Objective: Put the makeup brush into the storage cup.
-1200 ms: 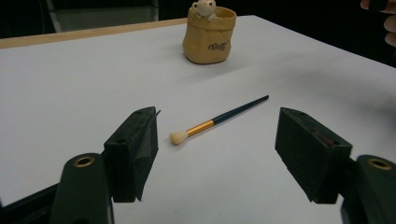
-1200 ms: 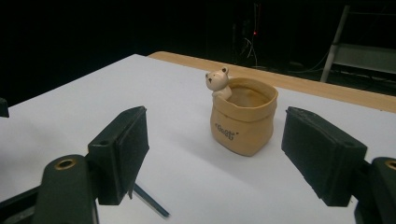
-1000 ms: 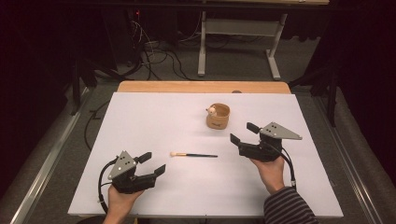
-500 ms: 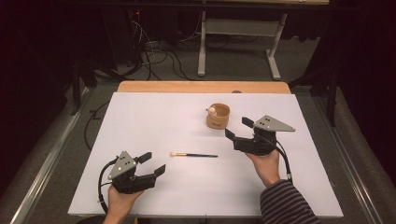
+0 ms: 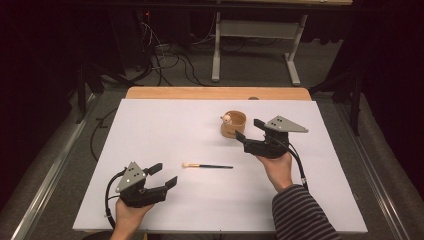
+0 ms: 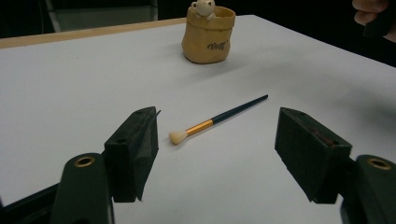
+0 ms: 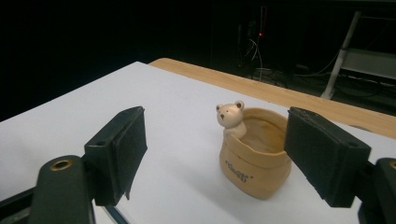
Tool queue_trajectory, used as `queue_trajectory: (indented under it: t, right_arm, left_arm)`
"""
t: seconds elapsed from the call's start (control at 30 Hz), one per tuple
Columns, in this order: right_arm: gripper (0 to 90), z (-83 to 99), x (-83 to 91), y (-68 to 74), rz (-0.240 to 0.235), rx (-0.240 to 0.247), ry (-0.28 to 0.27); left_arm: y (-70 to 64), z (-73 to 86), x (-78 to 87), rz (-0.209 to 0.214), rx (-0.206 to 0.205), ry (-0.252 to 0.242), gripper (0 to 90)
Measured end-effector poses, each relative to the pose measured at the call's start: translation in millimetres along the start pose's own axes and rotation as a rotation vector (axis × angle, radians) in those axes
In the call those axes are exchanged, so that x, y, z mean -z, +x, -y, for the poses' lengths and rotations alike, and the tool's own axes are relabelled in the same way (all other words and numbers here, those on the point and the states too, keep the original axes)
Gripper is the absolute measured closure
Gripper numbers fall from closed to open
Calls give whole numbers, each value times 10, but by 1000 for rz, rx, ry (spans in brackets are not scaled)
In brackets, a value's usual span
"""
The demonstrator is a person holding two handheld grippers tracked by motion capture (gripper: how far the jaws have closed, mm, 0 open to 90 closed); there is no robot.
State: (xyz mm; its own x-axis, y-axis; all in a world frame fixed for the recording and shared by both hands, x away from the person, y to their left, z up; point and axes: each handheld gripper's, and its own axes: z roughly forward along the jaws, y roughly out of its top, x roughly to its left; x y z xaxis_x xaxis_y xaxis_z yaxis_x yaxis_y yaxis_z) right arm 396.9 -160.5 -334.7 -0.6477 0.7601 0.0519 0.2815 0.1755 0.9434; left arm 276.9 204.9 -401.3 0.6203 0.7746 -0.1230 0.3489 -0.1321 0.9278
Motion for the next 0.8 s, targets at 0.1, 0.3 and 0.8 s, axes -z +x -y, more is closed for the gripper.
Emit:
queue_trajectory:
  t: [0.1,0.3,0.8]
  right_arm:
    - [226,-34,-64,38,-6,9,3]
    - [228,-83,-205,96,-15,24,16]
    - [246,-123,-315,113,-71,-19,23]
  left_arm:
    - [-1,0,0,0,0,1,308]
    - [1,1,3,2,0,2,308]
    - [-2,1,1,5,2,3,308]
